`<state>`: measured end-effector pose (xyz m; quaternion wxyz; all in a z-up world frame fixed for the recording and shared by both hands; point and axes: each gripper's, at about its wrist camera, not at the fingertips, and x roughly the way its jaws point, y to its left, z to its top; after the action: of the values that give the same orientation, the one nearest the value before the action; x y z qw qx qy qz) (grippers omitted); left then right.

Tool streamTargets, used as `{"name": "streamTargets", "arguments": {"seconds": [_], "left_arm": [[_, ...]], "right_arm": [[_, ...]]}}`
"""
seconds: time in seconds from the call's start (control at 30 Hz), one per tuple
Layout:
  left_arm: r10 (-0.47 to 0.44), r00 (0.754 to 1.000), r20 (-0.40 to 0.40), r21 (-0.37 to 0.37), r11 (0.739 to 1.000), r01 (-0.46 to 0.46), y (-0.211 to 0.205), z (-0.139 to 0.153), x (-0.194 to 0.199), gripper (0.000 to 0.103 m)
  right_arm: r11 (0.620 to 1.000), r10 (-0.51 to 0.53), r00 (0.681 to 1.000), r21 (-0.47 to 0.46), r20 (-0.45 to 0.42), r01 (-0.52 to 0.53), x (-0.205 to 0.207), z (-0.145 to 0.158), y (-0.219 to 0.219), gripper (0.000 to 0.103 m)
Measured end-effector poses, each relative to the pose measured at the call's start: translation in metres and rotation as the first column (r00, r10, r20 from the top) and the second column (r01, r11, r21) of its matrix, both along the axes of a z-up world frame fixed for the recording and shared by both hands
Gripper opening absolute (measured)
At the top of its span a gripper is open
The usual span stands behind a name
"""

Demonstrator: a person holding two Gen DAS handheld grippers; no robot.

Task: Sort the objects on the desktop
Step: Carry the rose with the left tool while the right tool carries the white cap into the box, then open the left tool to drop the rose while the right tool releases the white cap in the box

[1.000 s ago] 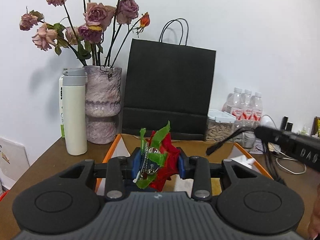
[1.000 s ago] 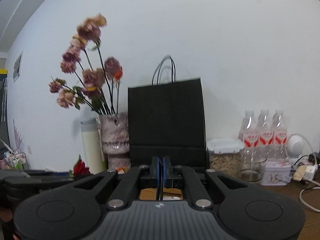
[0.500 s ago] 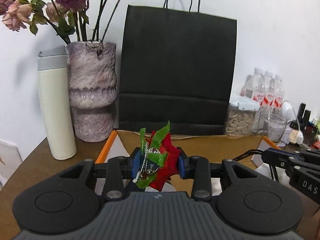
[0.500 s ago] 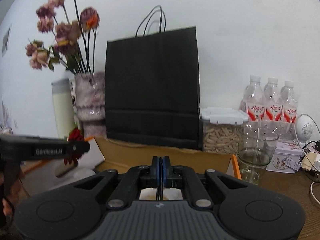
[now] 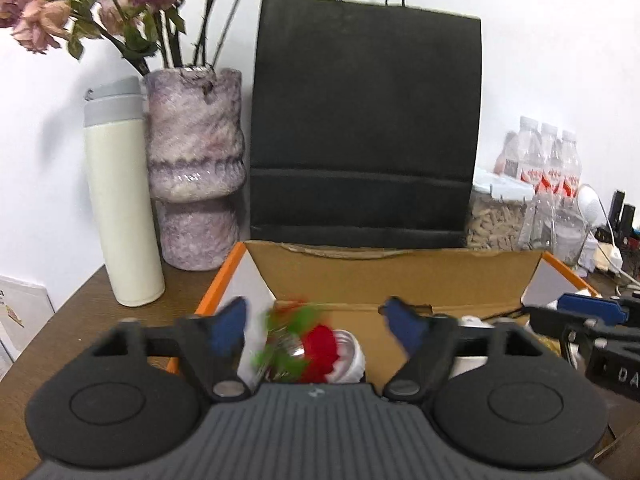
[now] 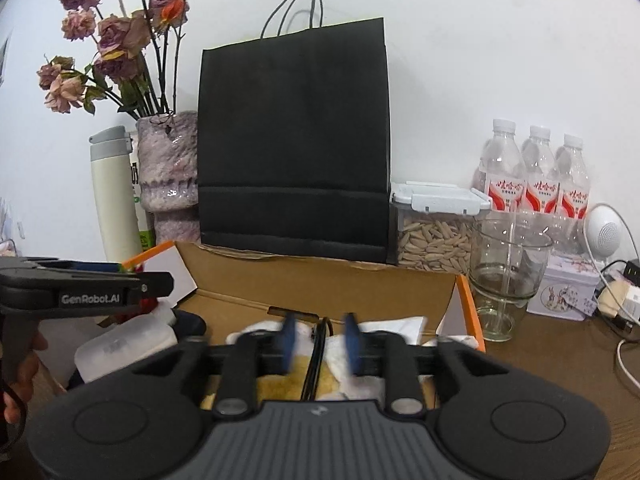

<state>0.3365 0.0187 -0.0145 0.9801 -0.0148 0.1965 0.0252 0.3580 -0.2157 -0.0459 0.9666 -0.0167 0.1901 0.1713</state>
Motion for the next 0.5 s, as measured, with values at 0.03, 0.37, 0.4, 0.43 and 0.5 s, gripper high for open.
{"name": "streamTargets", "arguments": {"seconds": [0.03,0.37,0.4,0.43,0.5], "left_arm": [[0.001,1.0,0.008,0.003,1.0,-0.001,0.0,0.001,-0.002,0.087],[0.008,0.997,0.075,0.013,1.0,-0.009,-0.009,0.001,-0.015,0.103],[0.011,0.997,0.076,0.016,1.0,-0.012,-0.009,0.001,-0.015,0.103],[0.012,0.997,0.079,0.017,1.0,-0.013,-0.009,0.001,-0.016,0.103],[0.009,0.997,0.082,0.013,1.0,-0.01,-0.009,0.001,-0.017,0.103]], "right_arm": [[1.0,0.004,1.0,0.005,0.003,-0.004,-0.001,0.0,-0.001,0.042],[0.999,-0.025,0.997,-0.018,0.077,0.027,-0.015,0.004,0.006,0.099],[0.999,-0.03,0.996,-0.024,0.083,0.032,-0.016,0.004,0.007,0.101],[0.999,-0.031,0.996,-0.028,0.086,0.033,-0.017,0.005,0.008,0.101],[0.999,-0.03,0.996,-0.035,0.086,0.033,-0.018,0.005,0.01,0.102]]}}
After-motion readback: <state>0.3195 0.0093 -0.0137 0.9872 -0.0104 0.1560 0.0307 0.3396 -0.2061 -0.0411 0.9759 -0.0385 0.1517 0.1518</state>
